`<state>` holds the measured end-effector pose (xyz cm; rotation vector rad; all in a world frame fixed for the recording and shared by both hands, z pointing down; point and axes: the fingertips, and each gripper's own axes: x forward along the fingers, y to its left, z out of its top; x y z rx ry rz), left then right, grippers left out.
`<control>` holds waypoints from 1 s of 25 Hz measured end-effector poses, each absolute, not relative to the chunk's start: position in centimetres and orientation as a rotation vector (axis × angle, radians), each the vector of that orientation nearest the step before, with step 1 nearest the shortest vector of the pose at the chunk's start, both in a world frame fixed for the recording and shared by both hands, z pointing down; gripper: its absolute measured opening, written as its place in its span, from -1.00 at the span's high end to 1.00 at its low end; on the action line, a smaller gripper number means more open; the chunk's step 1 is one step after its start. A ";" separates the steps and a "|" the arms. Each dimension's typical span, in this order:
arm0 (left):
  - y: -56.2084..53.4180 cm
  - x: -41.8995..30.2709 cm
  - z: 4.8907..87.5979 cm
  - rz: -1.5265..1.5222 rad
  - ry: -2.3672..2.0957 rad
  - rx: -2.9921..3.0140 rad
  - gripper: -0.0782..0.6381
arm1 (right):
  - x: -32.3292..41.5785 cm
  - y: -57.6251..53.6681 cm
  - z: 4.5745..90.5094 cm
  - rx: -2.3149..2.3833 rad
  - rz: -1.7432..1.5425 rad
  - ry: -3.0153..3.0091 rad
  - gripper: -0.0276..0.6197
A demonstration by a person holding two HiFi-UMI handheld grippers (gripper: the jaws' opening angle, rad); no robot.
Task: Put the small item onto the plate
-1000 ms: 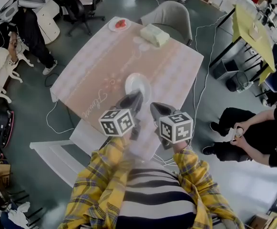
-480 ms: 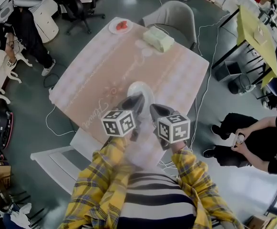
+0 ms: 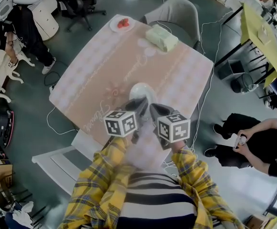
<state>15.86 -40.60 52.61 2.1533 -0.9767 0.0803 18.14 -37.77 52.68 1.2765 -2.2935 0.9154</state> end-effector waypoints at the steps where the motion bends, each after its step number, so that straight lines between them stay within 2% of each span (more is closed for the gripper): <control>1: -40.6 15.9 52.9 0.112 -0.977 2.164 0.52 | 18.1 -37.9 52.7 1.274 0.918 -2.295 0.92; 10: -41.8 15.7 51.7 0.143 -1.020 2.260 0.43 | 17.4 -38.1 53.1 1.257 0.937 -2.295 0.92; 19: -41.4 15.2 52.0 0.177 -1.059 2.256 0.50 | 17.9 -38.0 53.0 1.262 0.925 -2.287 0.92; 25: -39.7 14.7 52.4 0.208 -1.088 2.243 0.66 | 17.9 -37.2 53.1 1.241 0.904 -2.297 0.92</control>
